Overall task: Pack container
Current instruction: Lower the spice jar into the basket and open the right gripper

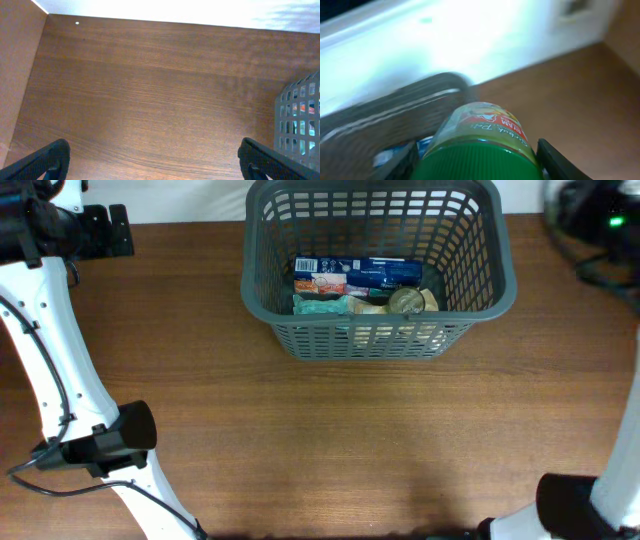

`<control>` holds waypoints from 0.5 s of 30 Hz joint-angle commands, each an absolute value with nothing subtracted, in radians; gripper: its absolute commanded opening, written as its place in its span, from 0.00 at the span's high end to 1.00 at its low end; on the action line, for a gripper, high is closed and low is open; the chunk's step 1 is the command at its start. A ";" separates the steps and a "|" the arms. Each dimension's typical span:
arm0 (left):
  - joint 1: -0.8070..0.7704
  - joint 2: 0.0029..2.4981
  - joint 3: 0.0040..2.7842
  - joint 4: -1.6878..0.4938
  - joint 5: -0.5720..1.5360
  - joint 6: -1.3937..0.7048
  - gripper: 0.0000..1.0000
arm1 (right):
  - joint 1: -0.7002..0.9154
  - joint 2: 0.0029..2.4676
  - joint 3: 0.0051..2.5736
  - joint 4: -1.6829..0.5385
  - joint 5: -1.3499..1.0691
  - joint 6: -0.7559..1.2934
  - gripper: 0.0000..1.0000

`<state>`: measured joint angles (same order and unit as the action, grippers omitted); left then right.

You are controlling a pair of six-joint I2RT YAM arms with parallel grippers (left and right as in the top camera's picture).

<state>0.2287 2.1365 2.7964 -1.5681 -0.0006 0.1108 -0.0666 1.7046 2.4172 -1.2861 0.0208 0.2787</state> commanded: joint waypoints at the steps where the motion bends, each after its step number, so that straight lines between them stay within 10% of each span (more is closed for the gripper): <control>1: 0.230 2.141 2.794 -1.569 0.003 0.101 0.01 | 0.073 1.786 2.365 -1.283 0.024 0.239 0.76; 15: 0.230 2.141 2.794 -1.569 0.003 0.102 0.01 | 0.276 2.055 2.061 -1.169 -0.041 0.186 0.81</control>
<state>0.2287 2.1365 2.7964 -1.5677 -0.0006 0.1108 0.2516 2.0811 2.0464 -1.1847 0.0040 0.2150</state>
